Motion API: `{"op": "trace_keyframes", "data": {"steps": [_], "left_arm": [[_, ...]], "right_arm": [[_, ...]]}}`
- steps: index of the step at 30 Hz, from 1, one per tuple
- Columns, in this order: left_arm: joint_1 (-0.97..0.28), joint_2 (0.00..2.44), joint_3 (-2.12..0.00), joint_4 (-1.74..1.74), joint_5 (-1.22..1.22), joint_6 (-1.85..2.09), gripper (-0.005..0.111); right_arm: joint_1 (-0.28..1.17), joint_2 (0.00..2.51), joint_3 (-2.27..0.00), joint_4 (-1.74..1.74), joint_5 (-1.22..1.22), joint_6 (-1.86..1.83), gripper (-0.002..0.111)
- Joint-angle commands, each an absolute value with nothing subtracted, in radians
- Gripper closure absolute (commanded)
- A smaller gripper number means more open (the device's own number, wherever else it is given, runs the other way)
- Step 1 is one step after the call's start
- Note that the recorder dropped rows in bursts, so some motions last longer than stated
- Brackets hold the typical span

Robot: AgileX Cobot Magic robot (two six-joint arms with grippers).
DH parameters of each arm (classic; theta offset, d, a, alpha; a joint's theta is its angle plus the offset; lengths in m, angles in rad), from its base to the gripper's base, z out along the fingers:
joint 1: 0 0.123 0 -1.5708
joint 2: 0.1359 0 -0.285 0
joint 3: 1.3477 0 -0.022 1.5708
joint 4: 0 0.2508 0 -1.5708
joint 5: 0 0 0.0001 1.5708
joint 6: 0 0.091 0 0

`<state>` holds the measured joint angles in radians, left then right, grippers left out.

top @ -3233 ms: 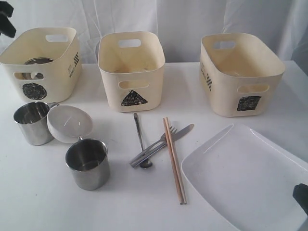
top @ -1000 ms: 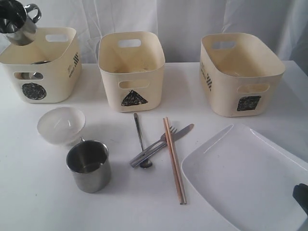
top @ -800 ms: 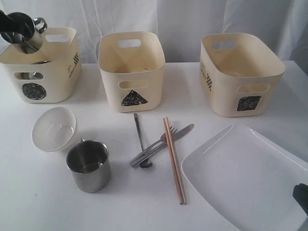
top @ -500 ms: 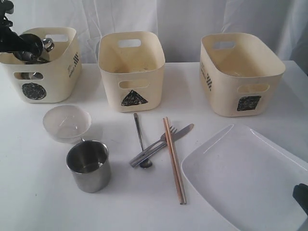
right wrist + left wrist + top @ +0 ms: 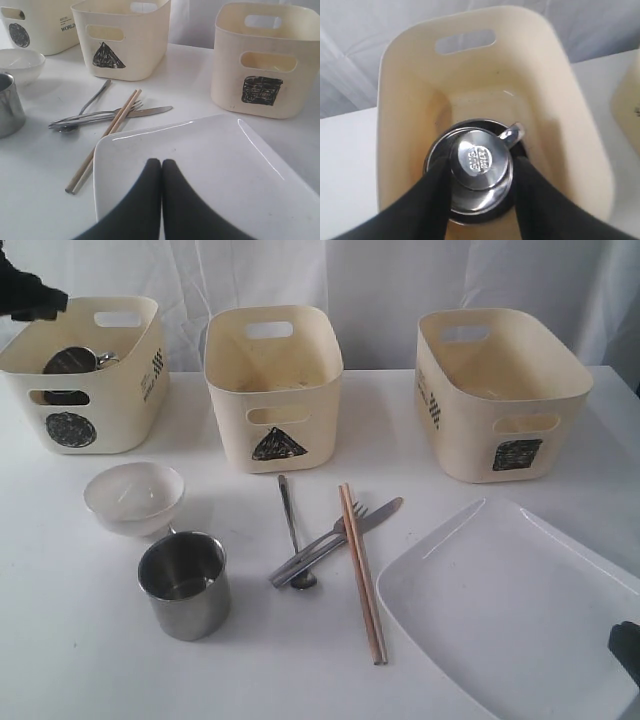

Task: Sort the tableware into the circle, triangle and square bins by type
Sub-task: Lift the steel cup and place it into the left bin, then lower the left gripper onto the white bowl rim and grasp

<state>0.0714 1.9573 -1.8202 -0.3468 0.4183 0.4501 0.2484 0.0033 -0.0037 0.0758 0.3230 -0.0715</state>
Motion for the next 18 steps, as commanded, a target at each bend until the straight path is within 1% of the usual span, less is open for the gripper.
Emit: {"op": "trace_keyframes", "data": {"steps": [1,4,7,11,15,17,18], "left_arm": [[0.068,1.794,-1.827,-0.371,0.648,0.439,0.061],[0.068,1.712,-1.800,-0.374,0.815,0.407,0.061],[0.068,1.630,-1.706,-0.374,0.922,0.387,0.061],[0.068,1.543,-1.546,-0.378,0.926,0.384,0.061],[0.068,1.512,-1.383,-0.373,0.865,0.384,0.061],[0.068,1.515,-1.321,-0.381,0.813,0.384,0.058],[0.068,1.523,-1.290,-0.385,0.782,0.384,0.055]], "right_arm": [[0.251,0.000,0.000,0.078,0.313,-0.072,0.108],[0.251,0.000,0.000,0.078,0.313,-0.072,0.108],[0.251,0.000,0.000,0.078,0.313,-0.072,0.108],[0.251,0.000,0.000,0.078,0.313,-0.072,0.108],[0.251,0.000,0.000,0.078,0.313,-0.072,0.108],[0.251,0.000,0.000,0.078,0.313,-0.072,0.108],[0.251,0.000,0.000,0.078,0.313,-0.072,0.108]]}}
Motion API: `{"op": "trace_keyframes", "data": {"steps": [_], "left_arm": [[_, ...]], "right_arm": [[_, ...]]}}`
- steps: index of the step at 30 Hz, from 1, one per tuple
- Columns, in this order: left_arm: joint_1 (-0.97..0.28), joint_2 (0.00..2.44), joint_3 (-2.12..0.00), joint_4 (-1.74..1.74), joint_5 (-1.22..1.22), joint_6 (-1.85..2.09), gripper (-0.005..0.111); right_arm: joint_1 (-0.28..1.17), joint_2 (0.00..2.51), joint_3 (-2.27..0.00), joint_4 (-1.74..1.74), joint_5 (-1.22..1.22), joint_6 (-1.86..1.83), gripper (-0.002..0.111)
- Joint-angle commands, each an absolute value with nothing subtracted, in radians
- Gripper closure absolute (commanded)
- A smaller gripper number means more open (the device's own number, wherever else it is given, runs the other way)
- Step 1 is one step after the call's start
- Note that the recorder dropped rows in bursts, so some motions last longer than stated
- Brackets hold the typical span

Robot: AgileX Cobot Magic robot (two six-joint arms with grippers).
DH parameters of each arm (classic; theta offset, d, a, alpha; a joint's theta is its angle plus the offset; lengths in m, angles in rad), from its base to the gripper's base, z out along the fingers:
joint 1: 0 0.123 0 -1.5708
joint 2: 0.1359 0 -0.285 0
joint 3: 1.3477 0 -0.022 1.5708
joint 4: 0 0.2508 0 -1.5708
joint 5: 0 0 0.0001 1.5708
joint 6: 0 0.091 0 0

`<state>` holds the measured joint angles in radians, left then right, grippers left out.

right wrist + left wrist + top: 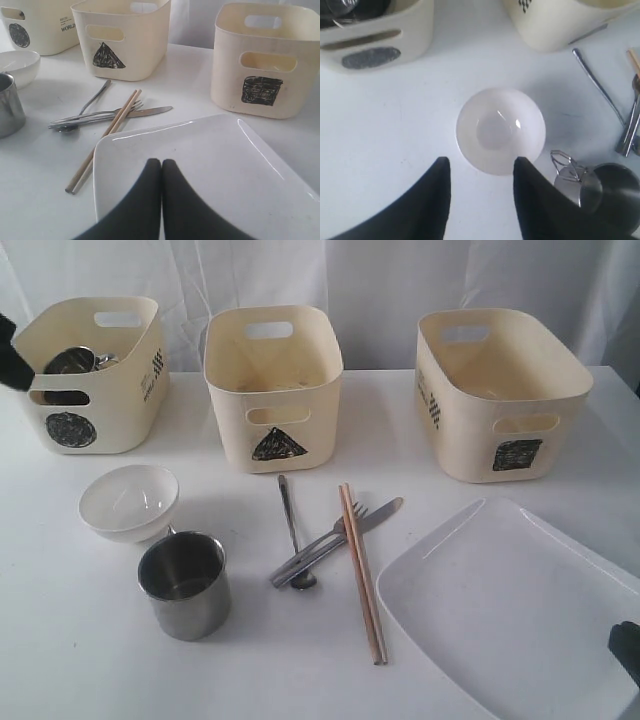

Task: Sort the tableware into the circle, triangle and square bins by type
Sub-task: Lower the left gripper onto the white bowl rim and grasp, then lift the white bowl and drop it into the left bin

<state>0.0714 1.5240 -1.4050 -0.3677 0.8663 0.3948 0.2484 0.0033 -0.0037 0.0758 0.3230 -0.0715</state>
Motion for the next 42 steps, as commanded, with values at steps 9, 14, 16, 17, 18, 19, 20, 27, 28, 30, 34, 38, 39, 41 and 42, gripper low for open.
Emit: {"op": "trace_keyframes", "data": {"steps": [9,14,16,17,18,19,20,27,28,30,34,38,39,41,42], "left_arm": [[0.068,1.623,-1.157,-0.545,0.628,0.485,0.043],[0.066,1.696,-1.157,-0.635,0.604,0.572,0.043],[0.066,1.727,-1.157,-0.662,0.590,0.587,0.043],[0.066,1.741,-1.157,-0.671,0.581,0.595,0.043],[0.066,1.755,-1.157,-0.679,0.570,0.612,0.043],[0.066,1.765,-1.157,-0.681,0.559,0.623,0.043],[0.066,1.776,-1.157,-0.681,0.548,0.632,0.043],[0.066,1.843,-1.157,-0.681,0.502,0.659,0.043],[0.066,1.852,-1.157,-0.681,0.499,0.662,0.043],[0.066,1.866,-1.157,-0.703,0.497,0.682,0.043],[0.054,1.898,-1.157,-0.752,0.482,0.730,0.043],[0.005,1.919,-1.157,-0.763,0.433,0.740,0.044],[-0.007,1.921,-1.157,-0.763,0.414,0.740,0.046],[-0.021,1.923,-1.159,-0.763,0.388,0.740,0.055],[-0.023,1.923,-1.163,-0.763,0.382,0.740,0.062]], "right_arm": [[0.251,0.000,0.000,0.078,0.313,-0.072,0.108],[0.251,0.000,0.000,0.078,0.313,-0.072,0.108],[0.251,0.000,0.000,0.078,0.313,-0.072,0.108],[0.251,0.000,0.000,0.078,0.313,-0.072,0.108],[0.251,0.000,0.000,0.078,0.313,-0.072,0.108],[0.251,0.000,0.000,0.078,0.313,-0.072,0.108],[0.251,0.000,0.000,0.078,0.313,-0.072,0.108],[0.251,0.000,0.000,0.078,0.313,-0.072,0.108],[0.251,0.000,0.000,0.078,0.313,-0.072,0.108],[0.251,0.000,0.000,0.078,0.313,-0.072,0.108],[0.251,0.000,0.000,0.078,0.313,-0.072,0.108],[0.251,0.000,0.000,0.078,0.313,-0.072,0.108],[0.251,0.000,0.000,0.078,0.313,-0.072,0.108],[0.251,0.000,0.000,0.078,0.313,-0.072,0.108],[0.251,0.000,0.000,0.078,0.313,-0.072,0.108]]}}
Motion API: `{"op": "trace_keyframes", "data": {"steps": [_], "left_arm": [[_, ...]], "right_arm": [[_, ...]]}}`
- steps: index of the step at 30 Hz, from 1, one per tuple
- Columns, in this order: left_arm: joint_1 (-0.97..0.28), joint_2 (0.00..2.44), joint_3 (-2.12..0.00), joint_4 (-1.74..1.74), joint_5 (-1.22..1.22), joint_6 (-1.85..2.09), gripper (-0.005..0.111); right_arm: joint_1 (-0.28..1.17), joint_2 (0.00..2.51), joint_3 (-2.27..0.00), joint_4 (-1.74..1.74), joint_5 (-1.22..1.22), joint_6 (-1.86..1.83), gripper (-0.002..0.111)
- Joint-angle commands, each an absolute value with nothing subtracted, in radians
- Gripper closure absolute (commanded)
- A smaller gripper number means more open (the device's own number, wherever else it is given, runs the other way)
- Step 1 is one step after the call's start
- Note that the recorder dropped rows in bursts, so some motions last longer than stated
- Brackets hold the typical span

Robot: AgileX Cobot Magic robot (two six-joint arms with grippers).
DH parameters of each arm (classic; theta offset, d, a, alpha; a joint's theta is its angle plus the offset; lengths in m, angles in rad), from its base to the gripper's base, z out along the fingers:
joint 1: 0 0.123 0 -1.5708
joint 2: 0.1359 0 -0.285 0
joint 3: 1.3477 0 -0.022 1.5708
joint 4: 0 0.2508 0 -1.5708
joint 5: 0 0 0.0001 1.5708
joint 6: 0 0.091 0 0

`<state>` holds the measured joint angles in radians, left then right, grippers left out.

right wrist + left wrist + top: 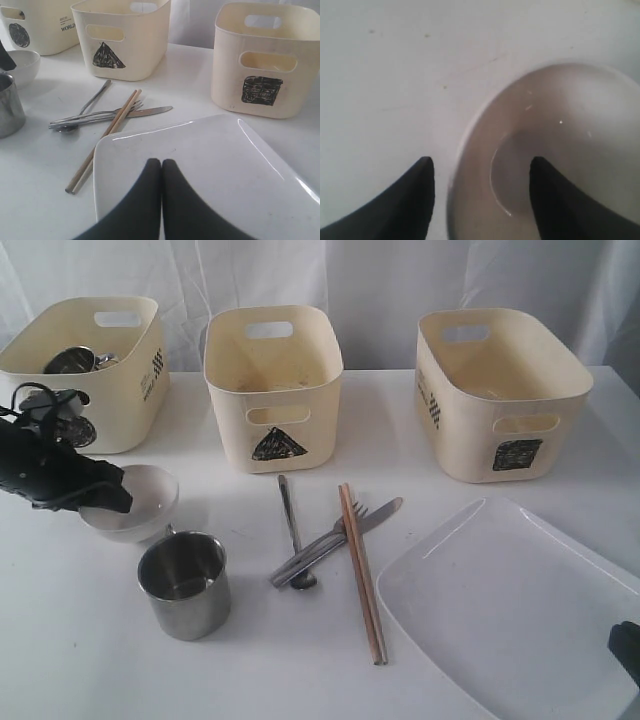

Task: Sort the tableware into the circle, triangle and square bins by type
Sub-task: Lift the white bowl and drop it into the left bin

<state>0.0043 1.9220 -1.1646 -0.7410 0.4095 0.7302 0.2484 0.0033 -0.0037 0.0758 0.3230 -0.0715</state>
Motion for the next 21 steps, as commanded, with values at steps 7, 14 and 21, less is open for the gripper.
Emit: {"op": "trace_keyframes", "data": {"steps": [7,14,21], "left_arm": [[-0.023,1.856,-1.209,-0.708,0.457,0.738,0.107],[-0.023,1.648,-1.350,-0.633,0.458,0.736,0.107],[-0.021,1.661,-1.550,-0.533,0.112,0.739,0.107]], "right_arm": [[0.251,0.000,0.000,0.078,0.313,-0.072,0.108],[0.251,0.000,0.000,0.078,0.313,-0.072,0.108],[0.251,0.000,0.000,0.078,0.313,-0.072,0.108]]}}
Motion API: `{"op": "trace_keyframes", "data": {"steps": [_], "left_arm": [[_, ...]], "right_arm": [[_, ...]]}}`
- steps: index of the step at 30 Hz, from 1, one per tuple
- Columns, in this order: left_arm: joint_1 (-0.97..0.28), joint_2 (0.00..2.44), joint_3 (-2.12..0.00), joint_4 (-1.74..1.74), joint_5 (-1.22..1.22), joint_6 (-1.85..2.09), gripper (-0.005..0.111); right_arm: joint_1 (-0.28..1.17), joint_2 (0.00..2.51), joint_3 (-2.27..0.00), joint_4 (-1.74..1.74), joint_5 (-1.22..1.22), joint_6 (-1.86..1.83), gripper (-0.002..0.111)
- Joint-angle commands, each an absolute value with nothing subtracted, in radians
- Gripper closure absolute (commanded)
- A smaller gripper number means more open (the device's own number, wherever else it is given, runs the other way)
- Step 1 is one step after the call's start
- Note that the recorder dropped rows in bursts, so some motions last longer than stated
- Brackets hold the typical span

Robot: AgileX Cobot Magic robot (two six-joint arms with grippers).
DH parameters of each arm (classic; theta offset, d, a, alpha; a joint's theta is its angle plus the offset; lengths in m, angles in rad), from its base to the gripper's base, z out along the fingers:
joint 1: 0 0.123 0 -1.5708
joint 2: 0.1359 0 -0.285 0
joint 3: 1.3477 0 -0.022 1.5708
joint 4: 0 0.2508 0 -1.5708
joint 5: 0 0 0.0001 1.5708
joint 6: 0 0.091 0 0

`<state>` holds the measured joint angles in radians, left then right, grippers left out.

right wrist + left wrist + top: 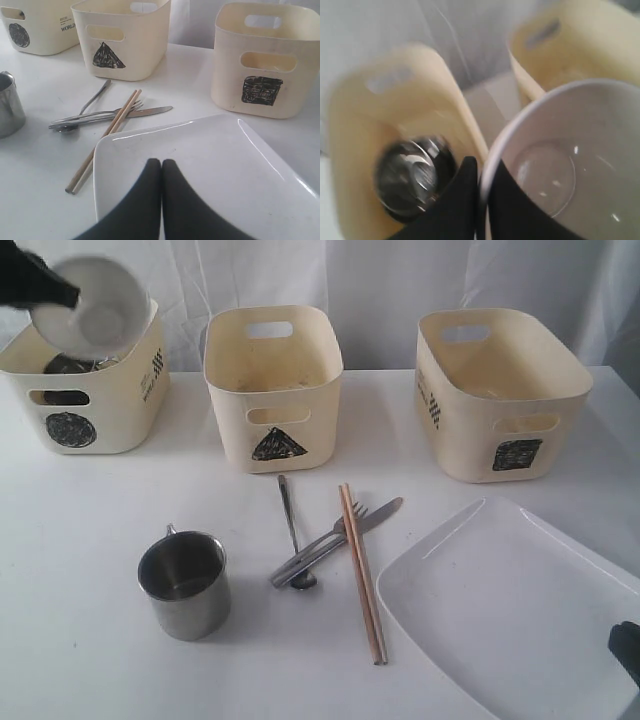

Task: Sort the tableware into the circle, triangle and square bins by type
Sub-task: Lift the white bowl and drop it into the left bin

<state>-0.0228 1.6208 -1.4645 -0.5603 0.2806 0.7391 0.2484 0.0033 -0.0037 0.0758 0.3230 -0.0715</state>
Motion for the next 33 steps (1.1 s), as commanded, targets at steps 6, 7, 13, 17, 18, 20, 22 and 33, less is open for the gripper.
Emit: {"op": "trace_keyframes", "data": {"steps": [6,7,13,17,18,20,22,33], "left_arm": [[-0.019,1.867,-1.689,-0.508,0.007,0.805,0.107],[-0.011,1.913,-1.708,-0.508,-0.009,0.807,0.107],[0.033,2.125,-1.839,-0.511,-0.085,0.801,0.107],[0.038,2.171,-1.875,-0.511,-0.085,0.761,0.107],[0.038,2.171,-1.875,-0.511,-0.075,0.733,0.104],[0.038,2.171,-1.875,-0.511,-0.050,0.710,0.088],[0.038,2.163,-1.875,-0.511,-0.007,0.710,0.064],[0.038,1.974,-1.875,-0.511,0.245,0.672,0.056]], "right_arm": [[0.251,0.000,0.000,0.078,0.313,-0.072,0.108],[0.251,0.000,0.000,0.078,0.313,-0.072,0.108],[0.251,0.000,0.000,0.078,0.313,-0.072,0.108],[0.251,0.000,0.000,0.078,0.313,-0.072,0.108],[0.251,0.000,0.000,0.078,0.313,-0.072,0.108],[0.251,0.000,0.000,0.078,0.313,-0.072,0.108],[0.251,0.000,0.000,0.078,0.313,-0.072,0.108],[0.251,0.000,0.000,0.078,0.313,-0.072,0.108]]}}
